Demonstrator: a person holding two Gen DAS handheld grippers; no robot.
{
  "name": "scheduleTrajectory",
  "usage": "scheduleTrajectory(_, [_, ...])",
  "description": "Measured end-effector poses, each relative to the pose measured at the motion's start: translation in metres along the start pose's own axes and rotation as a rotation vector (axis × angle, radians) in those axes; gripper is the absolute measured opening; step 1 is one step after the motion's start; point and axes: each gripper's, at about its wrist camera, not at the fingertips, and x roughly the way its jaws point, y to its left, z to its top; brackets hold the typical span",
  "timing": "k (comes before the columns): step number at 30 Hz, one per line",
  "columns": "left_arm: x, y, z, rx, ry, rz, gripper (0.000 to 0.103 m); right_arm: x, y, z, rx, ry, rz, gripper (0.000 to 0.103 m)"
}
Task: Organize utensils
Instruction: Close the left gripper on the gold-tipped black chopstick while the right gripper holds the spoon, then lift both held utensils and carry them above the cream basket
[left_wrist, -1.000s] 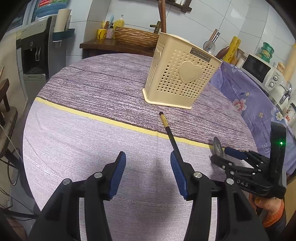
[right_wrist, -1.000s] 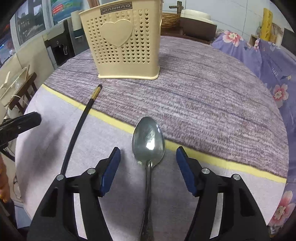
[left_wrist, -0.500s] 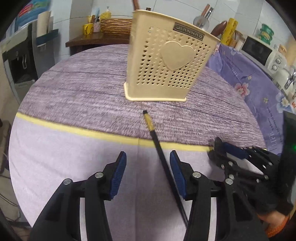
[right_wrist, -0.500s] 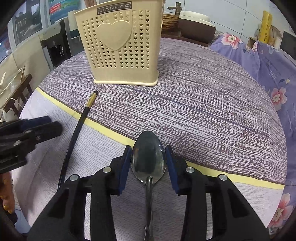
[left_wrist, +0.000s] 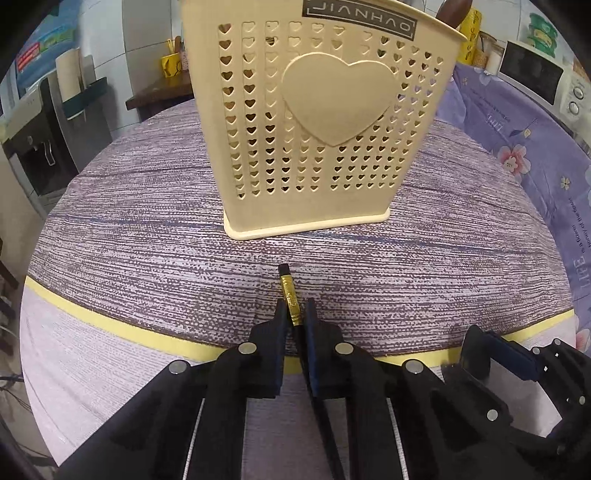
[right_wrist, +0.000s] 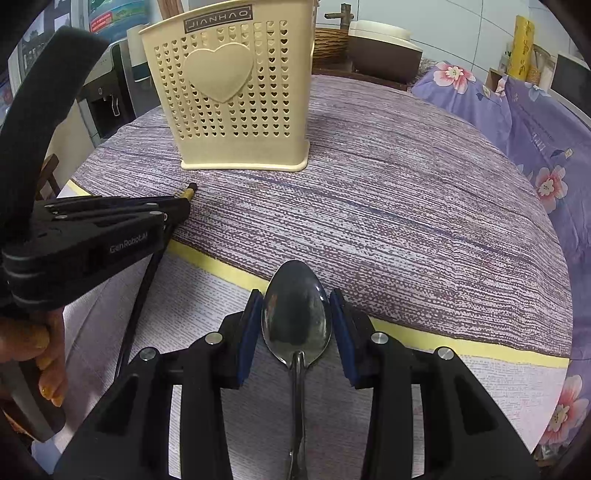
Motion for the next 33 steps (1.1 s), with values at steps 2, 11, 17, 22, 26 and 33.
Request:
scheduleTrajectory(2, [-0.001, 0.001, -0.001, -0.006, -0.002, -0.001, 0.01, 0.0, -0.001, 0.0, 0.004, 0.0, 0.002, 0.038])
scheduleTrajectory(11, [-0.04, 0.016, 0.01, -0.053, -0.097, -0.07, 0.008, -0.031, -0.018, 0.007, 0.086, -0.055, 0.113, 0.038])
scheduleTrajectory(17, [-0.113, 0.031, 0.021, -0.081, -0.255, -0.139, 0.008, -0.086, -0.024, 0.02, 0.088, -0.149, 0.158, 0.038])
scheduleTrajectory(22, [-0.168, 0.039, 0.024, -0.065, -0.384, -0.161, 0.008, -0.118, -0.029, 0.028, 0.103, -0.191, 0.18, 0.038])
scheduleTrajectory(26, [-0.176, 0.038, 0.029, -0.05, -0.398, -0.179, 0.008, -0.128, -0.026, 0.032, 0.096, -0.217, 0.162, 0.038])
scheduleTrajectory(33, [-0.177, 0.041, 0.024, -0.049, -0.411, -0.19, 0.008, -0.125, -0.023, 0.031, 0.097, -0.208, 0.157, 0.037])
